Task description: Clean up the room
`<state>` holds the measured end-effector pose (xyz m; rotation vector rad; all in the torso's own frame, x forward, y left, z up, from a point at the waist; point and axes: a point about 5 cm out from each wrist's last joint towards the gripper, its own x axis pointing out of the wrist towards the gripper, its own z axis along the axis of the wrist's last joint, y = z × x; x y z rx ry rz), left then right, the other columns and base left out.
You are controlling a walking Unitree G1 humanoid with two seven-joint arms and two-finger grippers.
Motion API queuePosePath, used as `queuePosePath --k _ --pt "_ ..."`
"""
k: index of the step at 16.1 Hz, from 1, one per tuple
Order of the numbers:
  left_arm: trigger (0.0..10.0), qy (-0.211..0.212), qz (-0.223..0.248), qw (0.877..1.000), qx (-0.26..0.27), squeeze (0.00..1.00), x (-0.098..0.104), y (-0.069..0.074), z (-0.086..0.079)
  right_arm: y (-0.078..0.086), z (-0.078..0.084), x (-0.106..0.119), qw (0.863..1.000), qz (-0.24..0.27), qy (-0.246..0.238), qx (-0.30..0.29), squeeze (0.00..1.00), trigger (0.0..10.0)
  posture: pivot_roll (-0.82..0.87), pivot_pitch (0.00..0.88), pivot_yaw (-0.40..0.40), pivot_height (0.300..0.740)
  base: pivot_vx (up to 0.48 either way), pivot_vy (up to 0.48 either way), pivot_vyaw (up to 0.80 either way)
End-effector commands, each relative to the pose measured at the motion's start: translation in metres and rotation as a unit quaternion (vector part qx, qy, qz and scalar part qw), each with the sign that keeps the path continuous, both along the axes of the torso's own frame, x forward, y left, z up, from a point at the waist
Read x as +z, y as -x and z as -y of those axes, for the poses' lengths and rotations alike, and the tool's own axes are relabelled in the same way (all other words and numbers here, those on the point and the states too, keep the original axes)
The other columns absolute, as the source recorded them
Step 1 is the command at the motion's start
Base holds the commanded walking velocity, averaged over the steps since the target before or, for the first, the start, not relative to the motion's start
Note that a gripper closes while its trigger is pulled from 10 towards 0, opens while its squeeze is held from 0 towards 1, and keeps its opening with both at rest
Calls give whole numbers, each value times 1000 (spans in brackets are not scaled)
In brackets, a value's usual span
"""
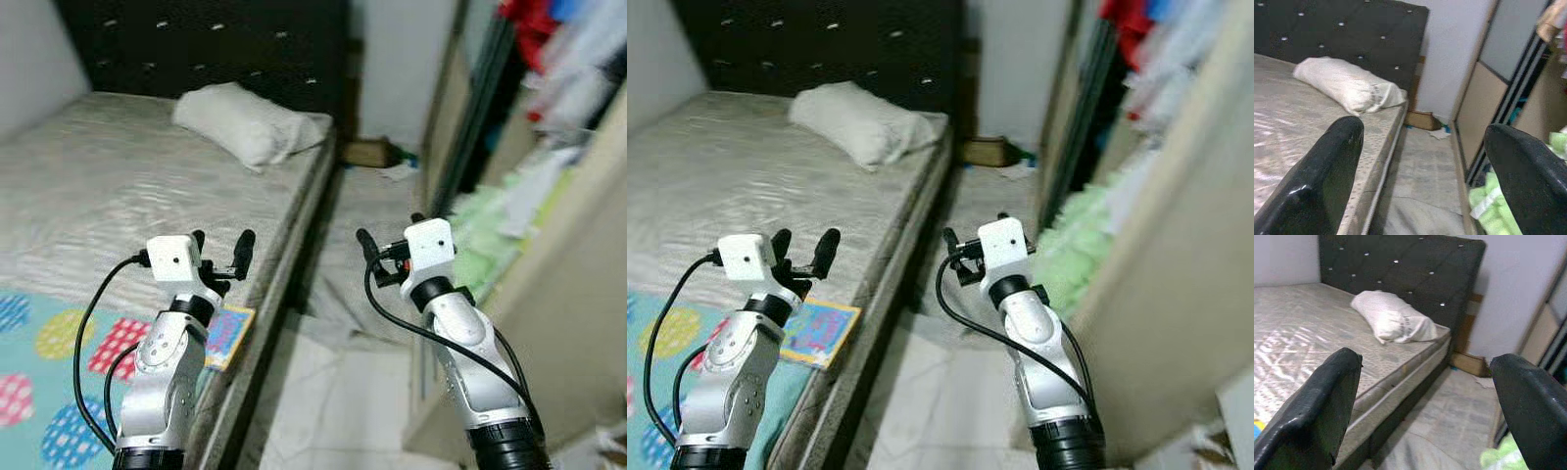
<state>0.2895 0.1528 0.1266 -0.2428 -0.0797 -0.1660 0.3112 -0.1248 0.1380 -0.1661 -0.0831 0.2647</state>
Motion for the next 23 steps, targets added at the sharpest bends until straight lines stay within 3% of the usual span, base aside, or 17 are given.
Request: queuePosePath --k 1,23 --pt "10000 -4 4 1000 3 0 3 -1 -1 -2 -2 3 1000 7 0 0 0 10000 -28 0 16 740 0 0 800" --pt "10000 -17 12 1000 10 0 5 -5 1 -3 -1 4 1000 12 -2 -4 0 10000 -27 0 19 740 0 0 764"
